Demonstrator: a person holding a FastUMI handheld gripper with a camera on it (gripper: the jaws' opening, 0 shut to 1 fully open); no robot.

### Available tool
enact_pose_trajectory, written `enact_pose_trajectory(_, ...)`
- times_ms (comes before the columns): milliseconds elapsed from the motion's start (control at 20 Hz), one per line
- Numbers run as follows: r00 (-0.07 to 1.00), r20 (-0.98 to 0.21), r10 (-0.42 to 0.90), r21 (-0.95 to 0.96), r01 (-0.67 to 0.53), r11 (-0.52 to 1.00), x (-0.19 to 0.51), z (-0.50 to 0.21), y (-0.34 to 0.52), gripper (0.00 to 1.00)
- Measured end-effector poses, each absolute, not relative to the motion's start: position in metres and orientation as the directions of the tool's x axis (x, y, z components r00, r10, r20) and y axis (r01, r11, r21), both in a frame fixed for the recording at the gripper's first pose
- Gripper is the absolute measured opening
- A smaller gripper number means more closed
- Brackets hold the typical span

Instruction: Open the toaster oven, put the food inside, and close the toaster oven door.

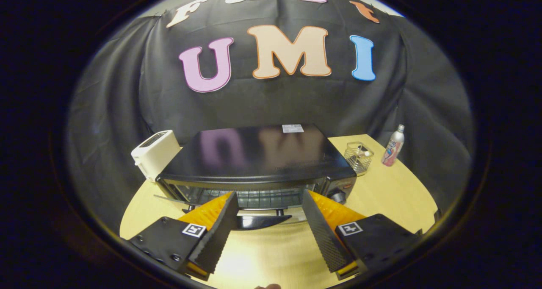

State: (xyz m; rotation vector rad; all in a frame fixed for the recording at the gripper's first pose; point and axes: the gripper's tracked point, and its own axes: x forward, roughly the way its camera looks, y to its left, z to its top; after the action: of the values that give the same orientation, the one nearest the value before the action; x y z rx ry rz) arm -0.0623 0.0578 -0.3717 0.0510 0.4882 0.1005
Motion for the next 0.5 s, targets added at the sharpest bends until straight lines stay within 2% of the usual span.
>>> enact_pose_trajectory(150,0.856,-0.510,0.084,0.063,-0.061,0.996,-0.094,-0.388,0.050,0.97)
enact_pose_trajectory(500,0.733,-0.677,0.059,0.029,-0.054,0.998,-0.168,-0.475,0.043,0.96)
